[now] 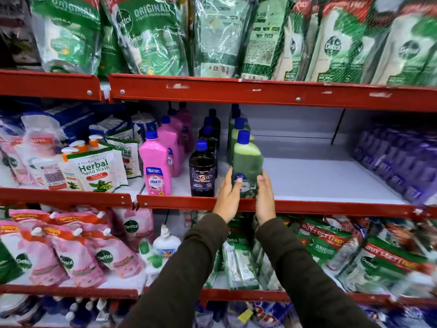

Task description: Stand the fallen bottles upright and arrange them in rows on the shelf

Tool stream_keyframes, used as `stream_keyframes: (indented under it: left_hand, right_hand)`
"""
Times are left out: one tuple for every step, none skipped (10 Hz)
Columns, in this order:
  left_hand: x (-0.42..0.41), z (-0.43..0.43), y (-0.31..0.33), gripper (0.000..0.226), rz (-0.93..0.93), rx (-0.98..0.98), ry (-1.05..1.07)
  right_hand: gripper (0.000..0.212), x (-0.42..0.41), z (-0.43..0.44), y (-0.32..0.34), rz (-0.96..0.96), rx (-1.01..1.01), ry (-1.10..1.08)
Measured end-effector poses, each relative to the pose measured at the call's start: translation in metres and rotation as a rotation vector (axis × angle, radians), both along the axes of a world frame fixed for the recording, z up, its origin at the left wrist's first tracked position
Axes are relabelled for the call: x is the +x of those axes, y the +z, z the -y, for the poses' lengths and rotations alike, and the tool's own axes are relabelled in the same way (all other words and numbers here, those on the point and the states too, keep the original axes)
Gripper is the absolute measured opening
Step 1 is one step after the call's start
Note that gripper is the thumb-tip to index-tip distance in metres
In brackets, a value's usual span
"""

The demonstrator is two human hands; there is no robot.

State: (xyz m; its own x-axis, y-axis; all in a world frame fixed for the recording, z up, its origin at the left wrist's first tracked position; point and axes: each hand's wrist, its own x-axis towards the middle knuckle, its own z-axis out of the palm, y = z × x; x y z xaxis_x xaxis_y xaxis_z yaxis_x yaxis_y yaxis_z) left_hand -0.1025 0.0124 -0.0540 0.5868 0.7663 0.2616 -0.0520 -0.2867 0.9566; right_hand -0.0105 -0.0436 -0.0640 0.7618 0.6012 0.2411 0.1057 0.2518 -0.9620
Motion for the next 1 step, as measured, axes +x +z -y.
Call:
stream_keyframes:
  left_hand:
    - [0.0030,0.0044,-0.0015,0.058,-0.005,0.009,0.034]
  right_hand:
    - [0.051,0.0042,0.0074,0.0003,0.032,-0.021,0.046]
